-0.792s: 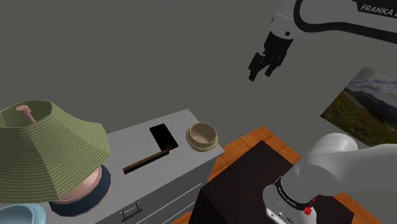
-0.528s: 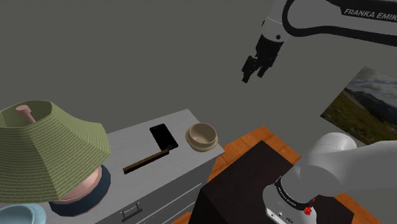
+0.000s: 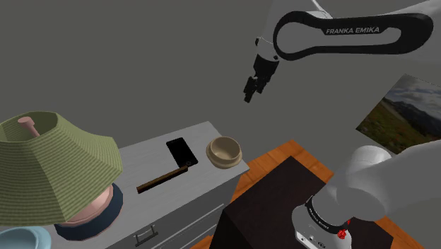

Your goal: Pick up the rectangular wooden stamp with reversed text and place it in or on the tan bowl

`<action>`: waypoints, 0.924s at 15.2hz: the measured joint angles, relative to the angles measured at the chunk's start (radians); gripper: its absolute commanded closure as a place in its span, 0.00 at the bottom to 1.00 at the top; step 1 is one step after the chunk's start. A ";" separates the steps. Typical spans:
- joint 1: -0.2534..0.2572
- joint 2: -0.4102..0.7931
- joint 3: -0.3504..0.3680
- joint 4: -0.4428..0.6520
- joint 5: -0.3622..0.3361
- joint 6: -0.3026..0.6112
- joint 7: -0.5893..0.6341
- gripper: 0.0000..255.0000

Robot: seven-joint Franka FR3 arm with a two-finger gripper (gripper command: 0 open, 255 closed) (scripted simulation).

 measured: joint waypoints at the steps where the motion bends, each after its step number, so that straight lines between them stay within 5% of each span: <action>1: 0.015 0.030 0.006 0.003 0.005 0.025 -0.015 0.00; 14: 0.156 0.395 0.060 0.100 0.052 0.276 -0.293 0.00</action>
